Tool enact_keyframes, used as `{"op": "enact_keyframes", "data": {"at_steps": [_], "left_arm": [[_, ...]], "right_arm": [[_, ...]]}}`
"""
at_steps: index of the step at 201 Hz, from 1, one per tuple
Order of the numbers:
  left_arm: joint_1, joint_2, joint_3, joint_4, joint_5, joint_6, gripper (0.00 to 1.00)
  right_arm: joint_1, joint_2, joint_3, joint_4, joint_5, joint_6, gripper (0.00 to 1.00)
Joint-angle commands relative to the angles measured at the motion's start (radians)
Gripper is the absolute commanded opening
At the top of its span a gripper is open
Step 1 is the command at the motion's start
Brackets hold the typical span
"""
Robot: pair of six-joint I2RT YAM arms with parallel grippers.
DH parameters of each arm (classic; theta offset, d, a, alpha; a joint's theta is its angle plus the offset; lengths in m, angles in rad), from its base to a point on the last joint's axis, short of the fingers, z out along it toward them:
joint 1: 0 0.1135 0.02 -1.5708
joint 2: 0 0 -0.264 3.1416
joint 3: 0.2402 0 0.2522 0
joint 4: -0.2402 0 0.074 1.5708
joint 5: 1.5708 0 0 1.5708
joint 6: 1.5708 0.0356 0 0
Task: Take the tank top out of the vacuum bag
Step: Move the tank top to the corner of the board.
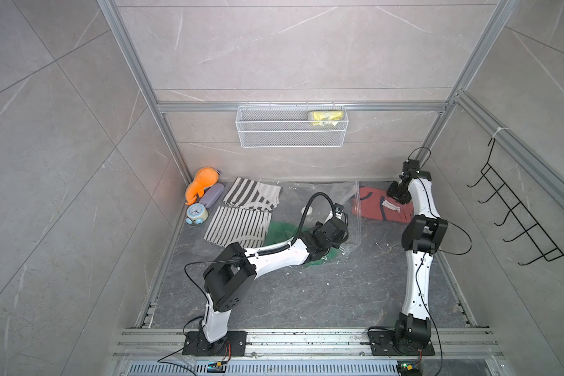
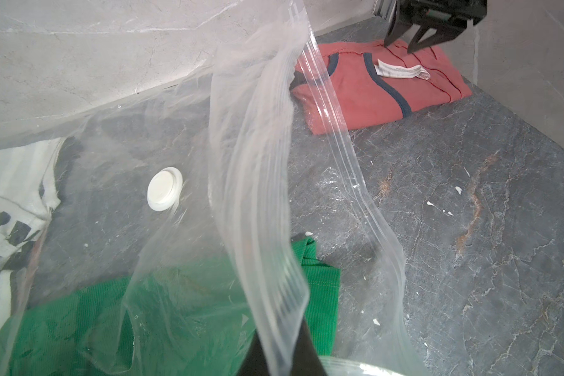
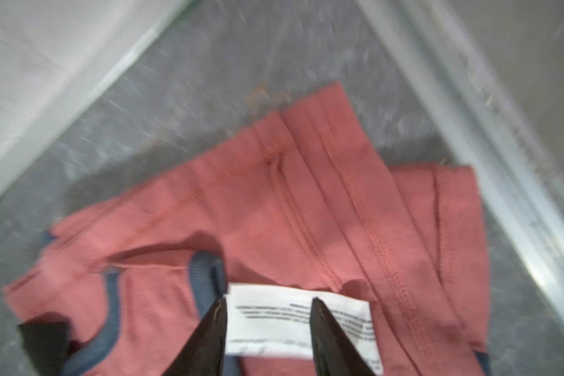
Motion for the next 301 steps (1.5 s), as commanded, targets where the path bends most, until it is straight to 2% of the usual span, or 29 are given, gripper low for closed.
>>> {"op": "enact_keyframes", "data": {"at_steps": [1, 19, 59, 69, 84, 123, 140, 162, 191, 214, 261, 301], "left_arm": [[0.004, -0.034, 0.034, 0.009, -0.028, 0.011, 0.0], [0.005, -0.023, 0.038, 0.013, -0.027, 0.008, 0.0], [0.005, -0.013, 0.052, -0.009, -0.025, 0.011, 0.0], [0.006, -0.015, 0.052, -0.013, -0.029, 0.011, 0.0], [0.005, -0.02, 0.047, -0.014, -0.032, 0.012, 0.0], [0.006, -0.024, 0.034, -0.007, -0.035, 0.003, 0.0], [0.005, -0.023, 0.033, -0.006, -0.035, 0.003, 0.0], [0.004, -0.023, 0.032, -0.008, -0.039, 0.003, 0.0], [0.005, -0.026, 0.025, -0.009, -0.049, 0.004, 0.0], [0.005, -0.028, 0.022, -0.004, -0.05, 0.005, 0.0], [0.005, -0.031, 0.016, -0.003, -0.056, 0.014, 0.0], [0.006, -0.034, 0.01, 0.004, -0.055, 0.016, 0.0]], "right_arm": [[0.048, -0.026, 0.09, -0.198, 0.072, -0.037, 0.47], [0.073, -0.113, -0.062, -0.169, 0.066, -0.026, 0.47], [0.119, -0.401, -0.648, 0.14, 0.047, -0.001, 0.55], [0.117, -0.437, -0.727, 0.18, 0.059, 0.008, 0.57], [0.113, -0.439, -0.758, 0.188, 0.077, 0.004, 0.6], [0.089, -0.324, -0.652, 0.108, 0.098, -0.005, 0.61], [0.078, -0.255, -0.576, 0.075, 0.07, -0.011, 0.61], [0.076, -0.143, -0.423, 0.008, 0.055, -0.037, 0.6], [0.076, 0.036, -0.126, -0.129, 0.055, -0.045, 0.57], [0.07, 0.113, 0.002, -0.152, 0.036, -0.05, 0.55], [0.054, 0.139, 0.015, -0.092, -0.07, -0.121, 0.55], [0.053, 0.149, 0.034, -0.05, -0.066, -0.209, 0.55]]}}
